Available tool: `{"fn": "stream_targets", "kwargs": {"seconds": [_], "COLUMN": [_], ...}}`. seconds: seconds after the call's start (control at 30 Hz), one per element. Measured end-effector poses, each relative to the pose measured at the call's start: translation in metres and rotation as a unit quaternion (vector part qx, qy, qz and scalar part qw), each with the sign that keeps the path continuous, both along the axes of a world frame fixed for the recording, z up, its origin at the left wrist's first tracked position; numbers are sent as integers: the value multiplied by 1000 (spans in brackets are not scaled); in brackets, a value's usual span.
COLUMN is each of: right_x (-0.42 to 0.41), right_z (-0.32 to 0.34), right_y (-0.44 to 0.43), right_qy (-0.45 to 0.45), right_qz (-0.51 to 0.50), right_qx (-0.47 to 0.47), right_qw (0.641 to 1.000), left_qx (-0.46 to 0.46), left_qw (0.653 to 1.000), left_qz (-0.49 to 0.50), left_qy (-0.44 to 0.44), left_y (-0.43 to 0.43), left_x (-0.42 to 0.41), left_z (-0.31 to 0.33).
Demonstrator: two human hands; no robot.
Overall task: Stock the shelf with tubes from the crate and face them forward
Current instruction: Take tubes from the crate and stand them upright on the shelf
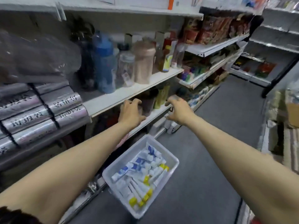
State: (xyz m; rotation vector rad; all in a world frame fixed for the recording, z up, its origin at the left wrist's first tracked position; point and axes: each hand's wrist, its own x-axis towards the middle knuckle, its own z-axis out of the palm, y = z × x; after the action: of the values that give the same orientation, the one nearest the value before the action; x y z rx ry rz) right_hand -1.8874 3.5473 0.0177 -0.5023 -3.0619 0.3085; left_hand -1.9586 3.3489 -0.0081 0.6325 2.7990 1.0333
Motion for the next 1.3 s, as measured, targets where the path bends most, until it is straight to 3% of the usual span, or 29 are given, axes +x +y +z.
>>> {"fn": "stream_targets", "kwargs": {"seconds": [0.13, 0.3, 0.43, 0.67, 0.83, 1.0, 1.1, 1.3], "right_x": [-42, -98, -106, -88, -81, -72, -69, -55], "right_z": [-65, -169, -252, -362, -407, -429, -437, -458], "right_y": [38, 72, 81, 78, 70, 49, 27, 1], "right_qy": [-69, -195, -312, -447, -481, -480, -515, -519], "right_qz": [30, 132, 159, 188, 199, 113, 67, 0], "right_qx": [-38, -102, -188, -228, -255, -378, -400, -385], "right_qw": [996, 967, 918, 844, 815, 784, 755, 763], "left_qx": [-37, -48, -48, -2, 49, 82, 76, 100], "left_qw": [997, 967, 912, 789, 731, 684, 662, 634], "left_qz": [40, 170, 248, 368, 431, 500, 533, 537], "left_qy": [-63, -184, -324, -492, -527, -525, -521, -547], "left_y": [31, 53, 54, 49, 52, 60, 61, 56], "left_x": [-32, -42, -23, 51, 81, 97, 106, 126], "left_z": [-57, -156, -233, -331, -375, -398, -408, -425]}}
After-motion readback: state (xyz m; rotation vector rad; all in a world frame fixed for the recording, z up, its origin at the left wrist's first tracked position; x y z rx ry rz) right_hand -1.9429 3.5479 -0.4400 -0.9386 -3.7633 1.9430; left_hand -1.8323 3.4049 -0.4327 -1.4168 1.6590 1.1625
